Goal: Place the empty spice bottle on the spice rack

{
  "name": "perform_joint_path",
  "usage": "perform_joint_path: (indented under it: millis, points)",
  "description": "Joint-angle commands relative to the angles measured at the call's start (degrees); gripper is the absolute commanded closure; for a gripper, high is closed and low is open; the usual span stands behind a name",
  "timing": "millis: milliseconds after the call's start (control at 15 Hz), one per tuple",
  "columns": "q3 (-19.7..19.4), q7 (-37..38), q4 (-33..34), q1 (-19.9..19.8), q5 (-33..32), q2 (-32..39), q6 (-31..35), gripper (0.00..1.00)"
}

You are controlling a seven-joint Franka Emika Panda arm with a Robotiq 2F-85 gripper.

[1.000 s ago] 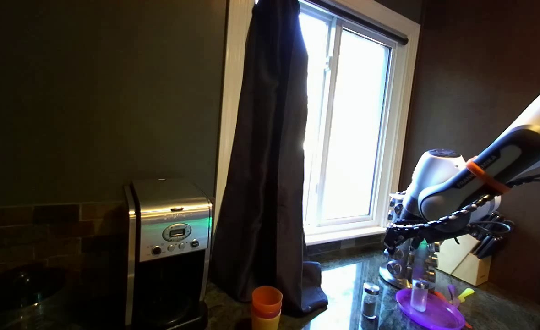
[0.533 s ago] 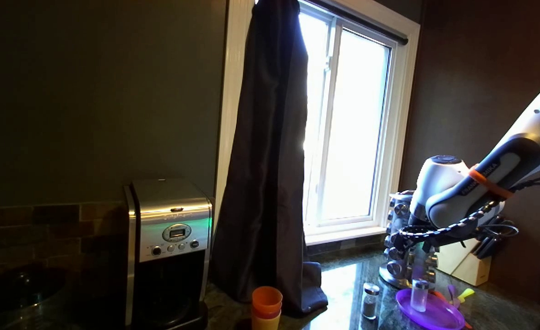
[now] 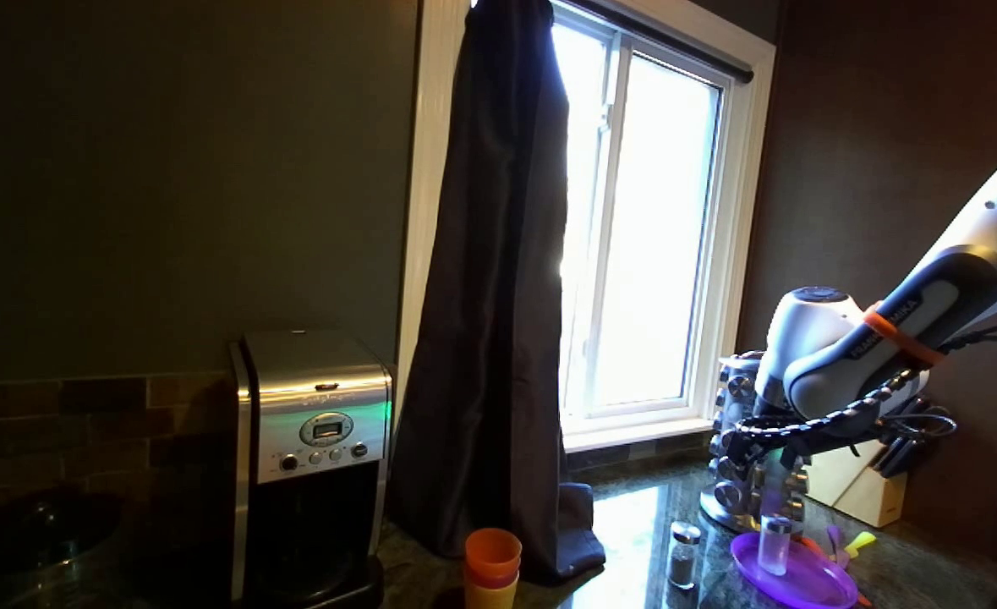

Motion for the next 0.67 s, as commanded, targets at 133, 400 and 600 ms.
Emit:
perform_joint_path:
  millis: [133, 400, 600]
  points:
    - [-4.9, -2.0, 3.6, 2.7, 2.5, 4.3, -5.7, 0.0]
    - [-8.0, -3.7, 5.3, 4.2, 3.3, 8.2, -4.1, 0.0]
    - [-10.0, -5.8, 6.3, 5.6, 4.5, 10.7, -3.5, 0.0]
